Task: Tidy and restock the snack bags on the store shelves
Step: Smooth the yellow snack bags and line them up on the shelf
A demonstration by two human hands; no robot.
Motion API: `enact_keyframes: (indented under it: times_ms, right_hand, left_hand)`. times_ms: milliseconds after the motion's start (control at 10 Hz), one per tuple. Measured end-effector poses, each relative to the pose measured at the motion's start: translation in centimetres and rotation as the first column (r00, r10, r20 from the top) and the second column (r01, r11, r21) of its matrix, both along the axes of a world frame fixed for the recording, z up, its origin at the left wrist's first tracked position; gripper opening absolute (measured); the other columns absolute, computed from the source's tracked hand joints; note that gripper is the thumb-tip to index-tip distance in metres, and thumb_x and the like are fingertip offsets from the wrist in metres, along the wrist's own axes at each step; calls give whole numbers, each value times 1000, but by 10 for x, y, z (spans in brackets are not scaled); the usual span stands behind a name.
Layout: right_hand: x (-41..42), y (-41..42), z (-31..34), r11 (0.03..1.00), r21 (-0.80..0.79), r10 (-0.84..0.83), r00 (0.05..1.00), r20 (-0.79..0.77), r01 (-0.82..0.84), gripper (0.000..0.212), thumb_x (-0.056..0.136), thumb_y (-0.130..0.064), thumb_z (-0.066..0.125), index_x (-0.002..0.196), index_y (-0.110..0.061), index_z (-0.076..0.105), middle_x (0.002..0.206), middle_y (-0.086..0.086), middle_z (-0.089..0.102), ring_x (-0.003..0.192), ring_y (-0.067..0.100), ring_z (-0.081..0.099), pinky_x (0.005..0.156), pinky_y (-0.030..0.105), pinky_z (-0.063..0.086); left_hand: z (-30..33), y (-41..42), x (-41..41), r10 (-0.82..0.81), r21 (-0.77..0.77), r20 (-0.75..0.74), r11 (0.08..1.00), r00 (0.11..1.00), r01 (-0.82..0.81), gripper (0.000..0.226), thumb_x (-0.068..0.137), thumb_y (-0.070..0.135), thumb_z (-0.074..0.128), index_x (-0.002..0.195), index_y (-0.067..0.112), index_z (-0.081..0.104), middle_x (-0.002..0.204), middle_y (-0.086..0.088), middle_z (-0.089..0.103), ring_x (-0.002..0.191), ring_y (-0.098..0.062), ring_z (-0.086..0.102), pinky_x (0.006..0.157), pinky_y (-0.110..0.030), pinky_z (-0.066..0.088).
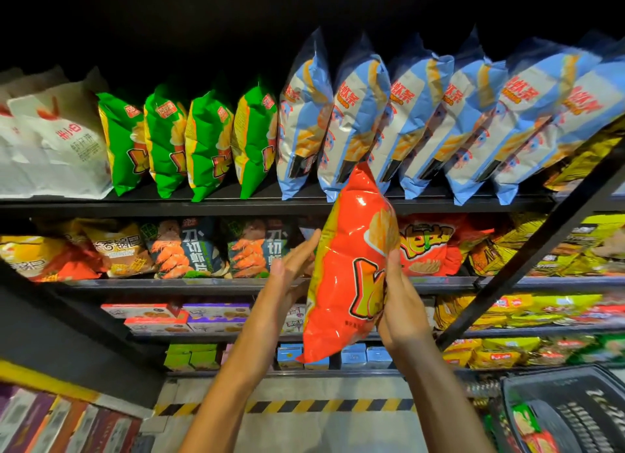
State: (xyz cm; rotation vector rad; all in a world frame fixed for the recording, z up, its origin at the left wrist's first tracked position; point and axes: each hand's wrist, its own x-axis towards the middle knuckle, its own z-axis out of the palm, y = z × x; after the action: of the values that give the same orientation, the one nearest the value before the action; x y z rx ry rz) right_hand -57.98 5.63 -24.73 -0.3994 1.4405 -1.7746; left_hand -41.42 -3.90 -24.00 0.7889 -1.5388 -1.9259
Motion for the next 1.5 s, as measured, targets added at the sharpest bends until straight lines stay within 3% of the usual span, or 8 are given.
enact_keyframes:
  times_ms: [100,300,500,800,1000,1200,1300,1500]
  right_hand:
    - [3,1,4,999,-35,23,996,-87,-26,85,74,-85,66,143,-36,57,140,-14,64,133,10,58,115,46,44]
    - [8,1,15,990,-138,-23,981,-195,-4,50,82,-36,73,130,-37,59,117,-29,72,112,-12,64,85,9,52]
    - [9,10,31,956,-241,108,967,-229,-164,62,84,-74,65,137,-41,64,145,-5,62,139,13,54,115,32,44]
    - [24,21,47,876,-211,288,820,-495,-435,43,104,-16,52,146,-28,55,153,-17,52,146,5,42,113,23,41]
    - [19,21,45,852,-217,358,833,-423,-476,52,99,-43,59,150,-37,50,158,-14,47,149,9,38,115,24,40]
    - [10,30,53,901,-201,297,885,-358,-384,55,96,-16,65,147,-29,49,137,-13,66,130,6,60,99,19,51]
    - [4,34,54,925,-182,258,904,-341,-332,40,101,-24,60,137,-41,61,136,-8,68,129,12,62,106,31,52]
    - [-5,37,56,932,-140,276,906,-321,-334,48,85,-59,70,131,-62,57,144,-19,60,137,8,54,115,46,41]
  left_hand:
    - [40,12,-1,-73,-210,55,974,996,83,95,65,86,68,145,38,51,142,15,55,132,-6,54,114,-43,45]
    - [10,8,1,54,-375,80,927,995,-20,84,82,28,82,149,48,36,137,32,56,129,1,57,93,-18,54]
    - [-1,6,-1,275,-135,4,953,961,-272,79,85,71,65,150,29,49,148,9,58,139,-14,53,115,-44,44]
    - [-4,3,-4,452,205,4,873,892,-443,121,48,93,71,145,24,53,134,-4,68,119,-21,68,104,-47,51]
    - [4,10,-1,389,25,-41,921,921,-388,109,64,91,65,152,29,46,148,1,58,134,-19,58,114,-52,44]
    - [36,20,7,145,-412,-149,890,978,-194,80,93,54,66,159,43,22,159,32,33,144,-1,42,103,-23,50]
    - [48,22,17,8,-595,-89,802,996,-60,78,90,45,74,157,39,35,171,14,6,150,-18,38,103,-33,53]
    - [56,14,19,-58,-626,-22,779,998,31,71,85,5,80,148,15,50,168,8,26,150,-21,38,100,-41,57]
